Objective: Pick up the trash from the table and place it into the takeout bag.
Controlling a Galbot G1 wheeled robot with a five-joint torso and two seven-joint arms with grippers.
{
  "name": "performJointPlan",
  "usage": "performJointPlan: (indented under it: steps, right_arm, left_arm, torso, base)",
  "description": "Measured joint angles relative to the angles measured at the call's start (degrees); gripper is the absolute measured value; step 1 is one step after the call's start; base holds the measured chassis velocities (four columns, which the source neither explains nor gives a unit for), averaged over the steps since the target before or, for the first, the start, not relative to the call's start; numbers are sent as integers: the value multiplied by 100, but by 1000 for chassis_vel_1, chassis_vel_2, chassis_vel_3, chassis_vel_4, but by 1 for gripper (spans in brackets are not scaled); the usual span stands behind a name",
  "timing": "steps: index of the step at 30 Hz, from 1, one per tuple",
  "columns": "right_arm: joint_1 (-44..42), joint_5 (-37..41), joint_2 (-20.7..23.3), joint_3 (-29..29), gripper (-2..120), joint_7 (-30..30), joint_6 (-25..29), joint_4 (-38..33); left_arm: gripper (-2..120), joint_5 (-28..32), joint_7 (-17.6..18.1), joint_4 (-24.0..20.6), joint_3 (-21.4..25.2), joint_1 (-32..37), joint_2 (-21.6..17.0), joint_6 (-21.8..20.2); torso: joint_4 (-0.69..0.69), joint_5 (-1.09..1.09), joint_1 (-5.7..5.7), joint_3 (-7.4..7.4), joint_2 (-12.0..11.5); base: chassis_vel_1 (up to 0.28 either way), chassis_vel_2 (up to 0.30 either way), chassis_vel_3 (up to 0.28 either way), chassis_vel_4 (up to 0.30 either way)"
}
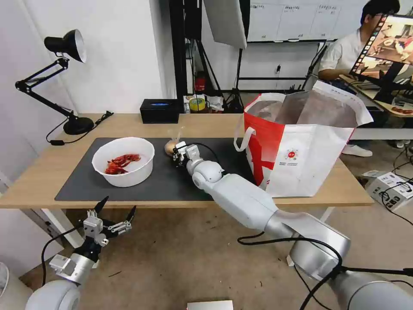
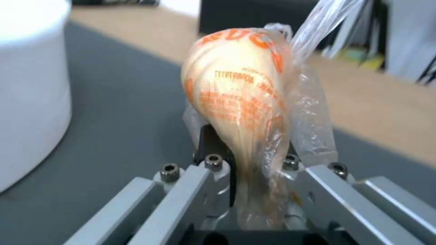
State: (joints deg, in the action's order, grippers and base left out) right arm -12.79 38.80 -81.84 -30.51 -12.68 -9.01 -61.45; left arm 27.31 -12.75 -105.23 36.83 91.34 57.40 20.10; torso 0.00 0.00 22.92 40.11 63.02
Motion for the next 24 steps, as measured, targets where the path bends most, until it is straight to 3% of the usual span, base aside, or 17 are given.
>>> performJointPlan:
  steps: [6, 17, 24]
  right_arm:
    - [-422, 51, 818, 11, 6, -335, 516, -1198]
    - [-941, 12, 1483, 163, 5, -863, 888, -2559]
    - [-1336, -394, 1854, 645, 5, -1080, 1305, -3272]
  left_arm:
    - [100, -1, 4, -9, -29, 10, 11, -8]
    - [100, -25, 28, -84, -95, 23, 14, -66]
    - [100, -105, 30, -102, -174, 80, 77, -62]
  torso:
    - [-1, 1, 0, 0, 0]
    - [0, 1, 0, 0, 0]
    - [0, 1, 0, 0, 0]
  base:
    - [0, 0, 0, 0]
    - [0, 0, 0, 0]
    - [0, 0, 0, 0]
